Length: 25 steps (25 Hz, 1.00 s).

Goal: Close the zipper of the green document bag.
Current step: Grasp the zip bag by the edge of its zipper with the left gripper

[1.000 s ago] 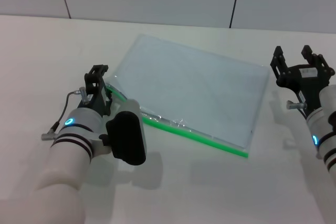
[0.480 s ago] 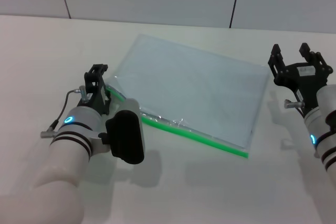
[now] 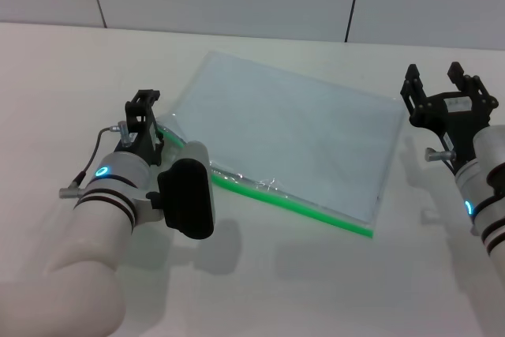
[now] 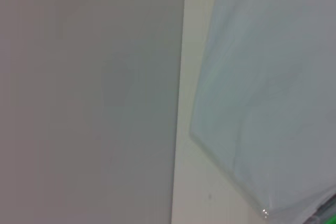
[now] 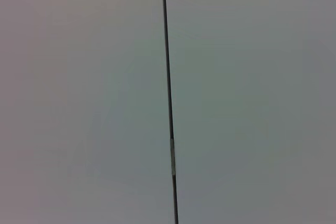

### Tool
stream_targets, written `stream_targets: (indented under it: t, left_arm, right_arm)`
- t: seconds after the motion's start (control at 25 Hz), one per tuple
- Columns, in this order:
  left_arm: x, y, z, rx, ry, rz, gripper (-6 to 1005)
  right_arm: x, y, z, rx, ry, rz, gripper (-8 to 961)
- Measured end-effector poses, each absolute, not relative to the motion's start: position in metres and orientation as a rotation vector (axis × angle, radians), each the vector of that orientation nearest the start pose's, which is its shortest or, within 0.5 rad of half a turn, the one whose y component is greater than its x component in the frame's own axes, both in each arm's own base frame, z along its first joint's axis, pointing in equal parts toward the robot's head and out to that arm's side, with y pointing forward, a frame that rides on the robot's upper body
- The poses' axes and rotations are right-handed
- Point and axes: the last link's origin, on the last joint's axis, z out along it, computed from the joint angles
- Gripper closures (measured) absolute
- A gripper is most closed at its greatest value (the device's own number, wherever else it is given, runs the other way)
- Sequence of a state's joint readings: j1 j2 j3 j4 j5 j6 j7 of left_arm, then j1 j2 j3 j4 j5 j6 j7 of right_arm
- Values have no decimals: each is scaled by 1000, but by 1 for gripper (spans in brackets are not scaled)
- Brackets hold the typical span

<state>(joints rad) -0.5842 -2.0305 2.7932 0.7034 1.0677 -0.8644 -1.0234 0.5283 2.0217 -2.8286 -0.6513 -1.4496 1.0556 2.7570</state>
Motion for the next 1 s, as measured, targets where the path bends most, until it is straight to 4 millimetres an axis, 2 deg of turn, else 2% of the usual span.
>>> stream_targets:
  t: [0.36, 1.0]
  left_arm:
    - [-274, 351, -95, -1832, 472, 674, 458]
    - [-268, 354, -100, -1862, 518, 662, 473]
  right_arm:
    - [253, 342, -73, -1645, 617, 636, 317]
    - [253, 342, -73, -1645, 617, 636, 318]
